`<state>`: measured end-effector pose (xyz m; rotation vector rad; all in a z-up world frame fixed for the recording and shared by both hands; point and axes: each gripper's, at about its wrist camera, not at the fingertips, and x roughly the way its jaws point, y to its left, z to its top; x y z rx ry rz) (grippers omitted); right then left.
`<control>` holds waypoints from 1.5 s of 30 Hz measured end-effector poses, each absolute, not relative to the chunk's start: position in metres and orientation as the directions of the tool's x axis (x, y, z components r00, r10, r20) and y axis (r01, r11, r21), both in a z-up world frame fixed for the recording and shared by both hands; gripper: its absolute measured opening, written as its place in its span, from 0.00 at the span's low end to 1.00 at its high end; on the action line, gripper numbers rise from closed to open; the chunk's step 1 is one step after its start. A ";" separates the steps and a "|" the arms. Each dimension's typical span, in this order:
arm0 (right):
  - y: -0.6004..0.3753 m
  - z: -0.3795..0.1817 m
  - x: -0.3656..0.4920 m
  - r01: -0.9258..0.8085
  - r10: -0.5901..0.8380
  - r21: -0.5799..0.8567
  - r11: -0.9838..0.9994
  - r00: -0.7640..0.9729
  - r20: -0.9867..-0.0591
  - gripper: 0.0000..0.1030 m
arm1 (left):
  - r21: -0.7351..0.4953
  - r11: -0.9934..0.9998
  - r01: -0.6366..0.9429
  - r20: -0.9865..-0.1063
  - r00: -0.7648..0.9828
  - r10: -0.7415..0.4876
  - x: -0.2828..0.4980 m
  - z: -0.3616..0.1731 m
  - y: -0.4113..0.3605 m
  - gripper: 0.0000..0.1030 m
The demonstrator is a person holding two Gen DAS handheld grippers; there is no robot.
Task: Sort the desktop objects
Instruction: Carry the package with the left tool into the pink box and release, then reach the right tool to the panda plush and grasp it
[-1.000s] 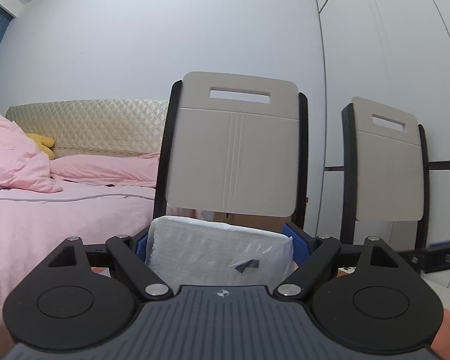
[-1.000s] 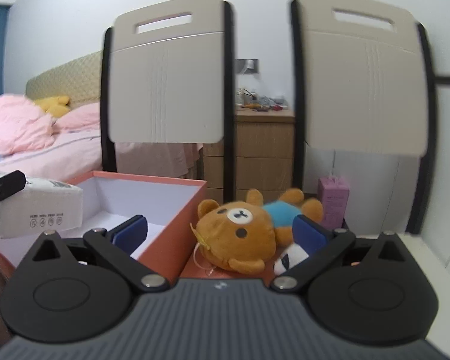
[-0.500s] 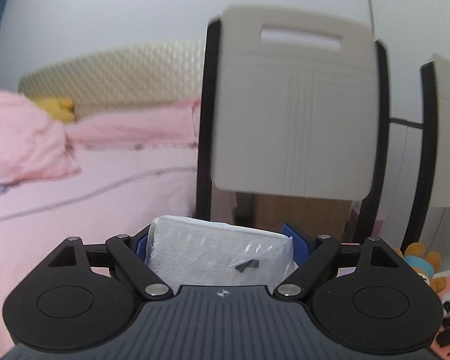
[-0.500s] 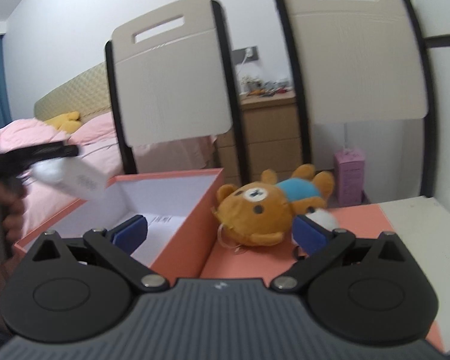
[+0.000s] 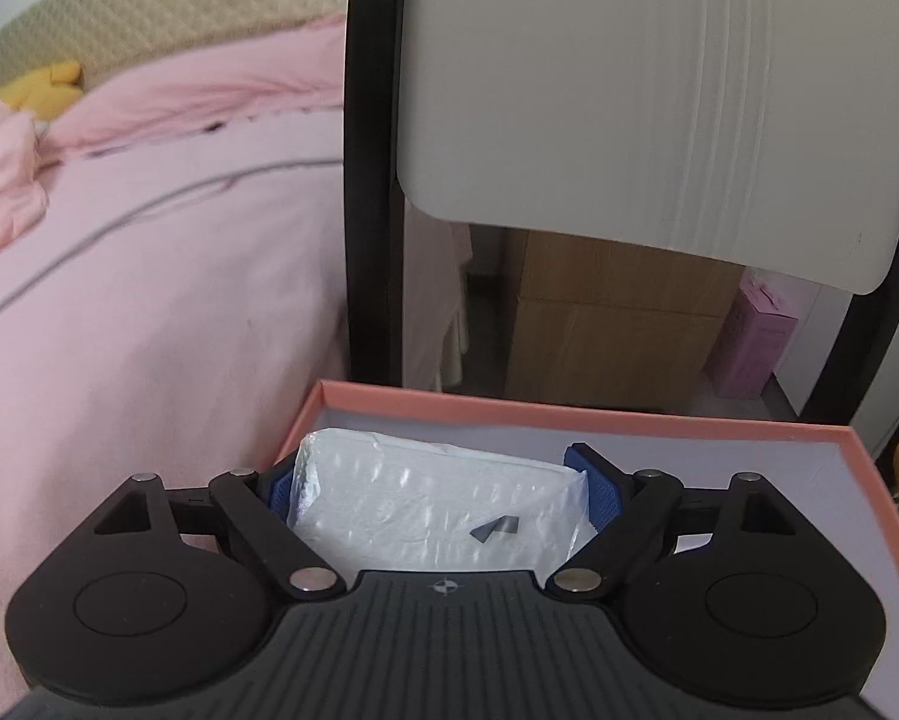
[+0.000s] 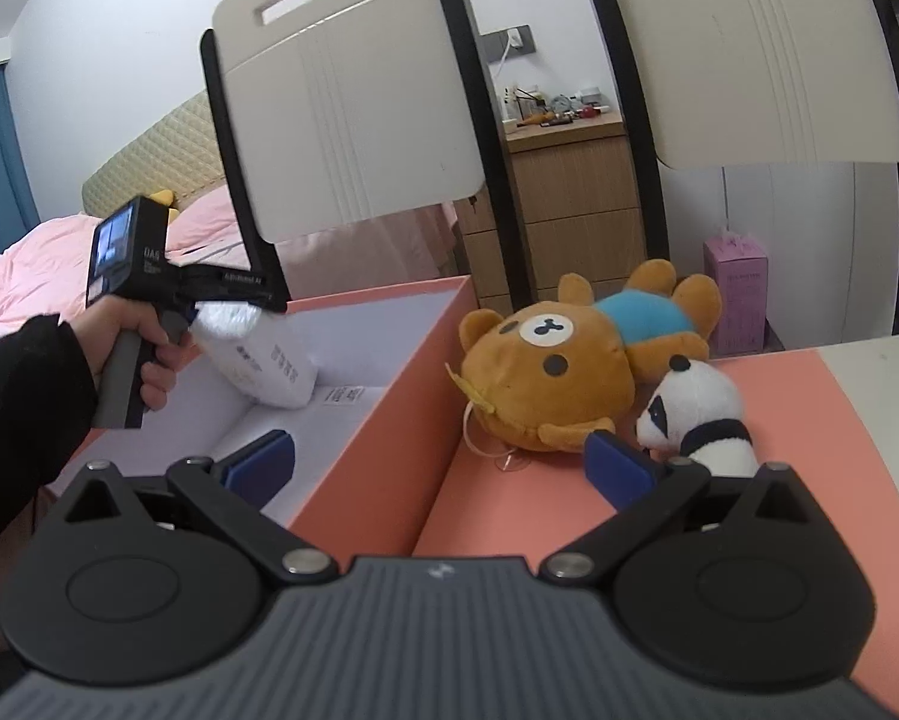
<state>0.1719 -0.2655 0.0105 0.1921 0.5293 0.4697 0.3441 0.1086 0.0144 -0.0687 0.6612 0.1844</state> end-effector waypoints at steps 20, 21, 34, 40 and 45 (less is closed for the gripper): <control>-0.243 0.028 0.154 -0.371 0.443 0.249 0.895 0.813 -0.379 1.00 | -0.036 0.991 -0.126 -0.524 0.847 0.088 0.208 0.060 0.092 0.94; -0.240 0.029 0.151 -0.374 0.439 0.236 0.897 0.817 -0.374 1.00 | -0.028 0.992 -0.121 -0.506 0.858 0.090 0.196 0.062 0.088 0.94; -0.220 0.021 0.102 -0.366 0.404 0.179 0.913 0.868 -0.287 1.00 | 0.000 0.999 -0.044 -0.310 0.950 0.041 0.063 0.033 0.049 0.99; -0.222 0.005 0.087 -0.301 0.359 0.237 0.924 0.897 -0.259 1.00 | 0.040 0.999 0.007 -0.226 0.974 0.003 0.048 0.026 0.044 1.00; -0.220 0.000 0.082 -0.234 0.289 0.268 0.934 0.939 -0.187 1.00 | -0.018 1.000 -0.017 -0.230 0.973 0.012 0.050 0.018 0.056 1.00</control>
